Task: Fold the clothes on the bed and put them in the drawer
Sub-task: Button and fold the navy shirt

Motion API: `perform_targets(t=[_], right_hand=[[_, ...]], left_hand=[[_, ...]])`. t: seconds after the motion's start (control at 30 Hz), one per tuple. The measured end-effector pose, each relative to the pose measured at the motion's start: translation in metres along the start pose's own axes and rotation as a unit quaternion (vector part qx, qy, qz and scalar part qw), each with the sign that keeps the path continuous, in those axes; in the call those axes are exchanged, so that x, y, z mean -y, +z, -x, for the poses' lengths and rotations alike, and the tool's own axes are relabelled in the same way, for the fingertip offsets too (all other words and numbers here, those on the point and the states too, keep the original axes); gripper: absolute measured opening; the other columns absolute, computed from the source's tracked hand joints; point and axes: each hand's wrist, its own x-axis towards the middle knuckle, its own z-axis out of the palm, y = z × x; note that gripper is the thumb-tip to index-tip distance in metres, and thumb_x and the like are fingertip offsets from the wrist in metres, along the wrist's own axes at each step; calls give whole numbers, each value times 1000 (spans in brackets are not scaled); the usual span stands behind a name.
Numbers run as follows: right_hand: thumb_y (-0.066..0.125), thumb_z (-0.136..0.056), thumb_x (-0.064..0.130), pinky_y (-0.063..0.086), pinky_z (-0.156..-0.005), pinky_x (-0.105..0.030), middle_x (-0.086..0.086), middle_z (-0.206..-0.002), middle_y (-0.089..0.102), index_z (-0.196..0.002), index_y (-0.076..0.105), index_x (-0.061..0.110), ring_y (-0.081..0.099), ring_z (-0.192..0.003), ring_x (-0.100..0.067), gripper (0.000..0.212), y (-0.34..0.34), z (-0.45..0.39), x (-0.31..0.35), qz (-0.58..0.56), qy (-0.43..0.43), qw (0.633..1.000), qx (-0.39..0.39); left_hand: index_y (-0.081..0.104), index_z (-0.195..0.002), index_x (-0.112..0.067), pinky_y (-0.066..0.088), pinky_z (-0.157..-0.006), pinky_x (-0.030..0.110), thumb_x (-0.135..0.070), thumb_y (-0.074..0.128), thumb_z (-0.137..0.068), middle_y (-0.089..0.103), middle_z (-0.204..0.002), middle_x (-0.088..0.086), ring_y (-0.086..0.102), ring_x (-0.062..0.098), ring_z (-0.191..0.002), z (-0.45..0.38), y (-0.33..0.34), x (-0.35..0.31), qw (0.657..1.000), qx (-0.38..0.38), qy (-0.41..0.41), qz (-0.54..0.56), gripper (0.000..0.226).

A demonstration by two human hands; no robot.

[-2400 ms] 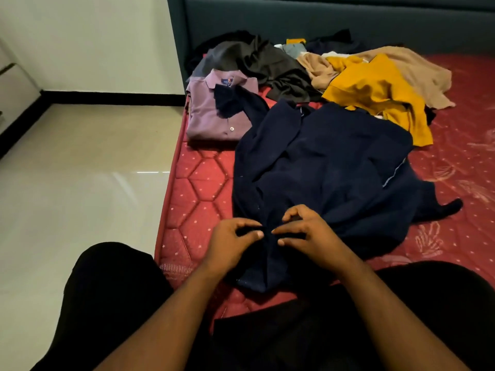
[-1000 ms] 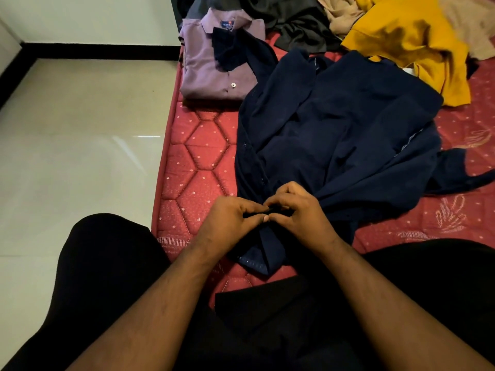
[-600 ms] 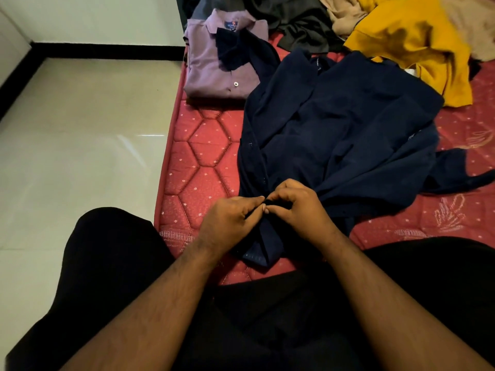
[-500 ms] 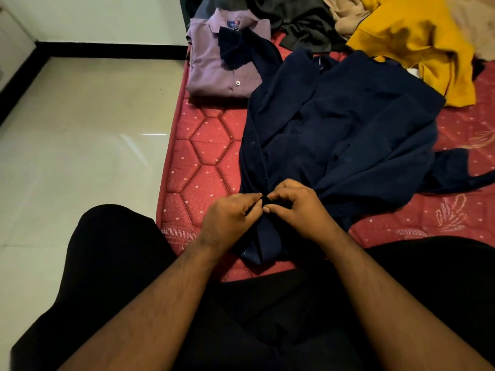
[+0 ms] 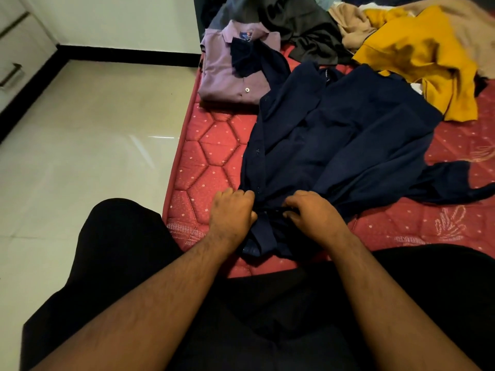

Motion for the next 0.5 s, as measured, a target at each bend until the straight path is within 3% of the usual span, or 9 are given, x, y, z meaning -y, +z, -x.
perform_targets(t=[0.1, 0.23, 0.33, 0.43, 0.5], right_hand=[[62, -89, 24, 47, -83, -36, -2, -101, 63, -106, 67, 19, 58, -99, -24, 18, 4, 3, 3, -33, -9, 999, -40], [66, -86, 22, 48, -78, -34, 4, -106, 63, -117, 55, 26, 61, -95, -21, 33, 1, 5, 10, -95, -27, 993, -69], [62, -89, 26, 50, -69, -37, 8, -110, 53, -103, 58, 26, 61, -88, -22, 15, 5, 4, 13, -36, -64, 994, -76], [63, -89, 31, 43, -67, -29, 8, -113, 53, -96, 71, 27, 56, -99, -16, 12, 10, 2, 6, 3, -64, 997, -44], [64, -88, 33, 46, -74, -29, 9, -114, 53, -100, 74, 29, 49, -107, -15, 16, 12, 0, 2, 19, -49, 999, 12]], left_hand=[[56, -102, -15, 36, -84, 37, -28, 59, -87, 65, -107, 6, 55, 28, -104, 0, 0, 6, 1000, -5, 16, 20, 20], [59, -76, -17, 39, -63, 36, -19, 81, -58, 63, -73, 2, 57, 28, -70, 5, 3, 13, 997, -72, 41, -11, 28], [63, -70, -22, 30, -67, 36, -20, 63, -69, 59, -66, -2, 57, 24, -68, 20, 10, 4, 987, -124, 85, -62, 2], [65, -62, -21, 42, -63, 33, -21, 42, -71, 60, -61, -3, 58, 21, -63, 32, 11, -7, 992, -73, 92, -48, 25], [71, -68, -20, 46, -66, 33, -23, 50, -74, 64, -67, -2, 61, 20, -69, 35, 6, -7, 995, -48, 68, -47, 22]])
